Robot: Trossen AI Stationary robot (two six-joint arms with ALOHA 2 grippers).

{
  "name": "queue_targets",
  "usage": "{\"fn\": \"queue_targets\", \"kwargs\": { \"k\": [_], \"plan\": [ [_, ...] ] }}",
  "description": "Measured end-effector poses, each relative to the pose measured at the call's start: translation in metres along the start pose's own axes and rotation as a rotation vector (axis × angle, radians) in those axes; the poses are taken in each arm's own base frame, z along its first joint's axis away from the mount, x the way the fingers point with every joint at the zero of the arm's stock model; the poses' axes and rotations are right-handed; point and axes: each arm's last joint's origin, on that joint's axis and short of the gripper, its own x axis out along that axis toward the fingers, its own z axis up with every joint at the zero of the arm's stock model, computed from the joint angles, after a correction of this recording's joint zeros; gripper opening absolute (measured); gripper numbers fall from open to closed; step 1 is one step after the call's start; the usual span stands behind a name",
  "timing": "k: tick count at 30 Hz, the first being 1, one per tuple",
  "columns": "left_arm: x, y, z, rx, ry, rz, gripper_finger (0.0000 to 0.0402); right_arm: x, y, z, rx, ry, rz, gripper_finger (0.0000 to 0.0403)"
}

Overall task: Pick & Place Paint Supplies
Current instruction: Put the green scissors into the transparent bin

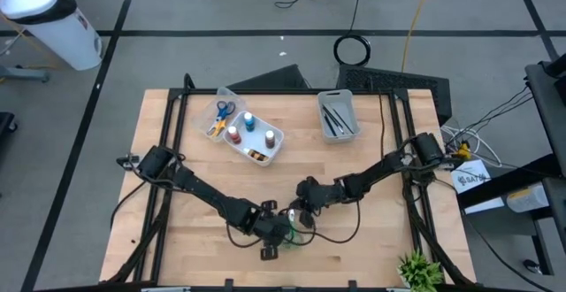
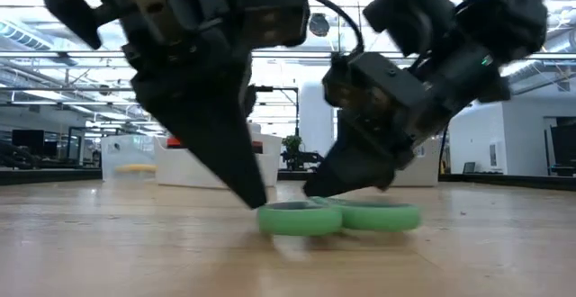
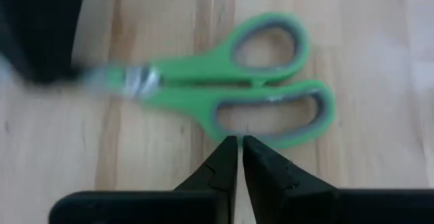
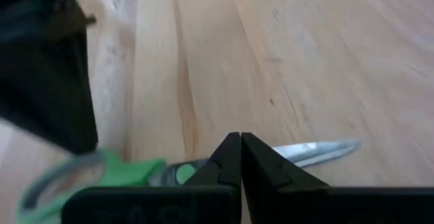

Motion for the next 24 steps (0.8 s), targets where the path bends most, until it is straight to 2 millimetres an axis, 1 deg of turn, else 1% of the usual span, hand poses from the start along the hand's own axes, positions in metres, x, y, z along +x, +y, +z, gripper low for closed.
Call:
{"fn": "queue_targets", "kwargs": {
  "k": [2, 5, 9, 14, 17, 24],
  "plan": [
    [0.000, 0.002, 0.004, 0.033, -0.029, -0.009, 0.0035, 0.006, -0.005, 0.003, 0.011, -0.010, 0.051, 0.0000],
    [0.001, 0.007, 0.012, 0.052, -0.078, -0.019, 0.0035, 0.016, -0.011, 0.009, -0.031, -0.037, 0.108, 0.0000],
    [0.001, 0.016, 0.025, 0.056, -0.159, -0.031, 0.0035, 0.019, -0.006, 0.018, -0.117, -0.026, 0.189, 0.0000],
    [0.002, 0.030, 0.031, 0.086, -0.162, -0.021, 0.0035, 0.000, 0.011, 0.035, -0.189, -0.086, 0.291, 0.0000],
    [0.000, 0.031, 0.031, 0.086, -0.133, -0.051, 0.0035, -0.006, 0.009, 0.038, -0.195, -0.066, 0.256, 0.0000],
    [0.000, 0.023, 0.025, 0.049, -0.070, -0.144, 0.0035, -0.002, -0.021, 0.044, -0.071, -0.028, 0.100, 0.0000]
  ]
}}
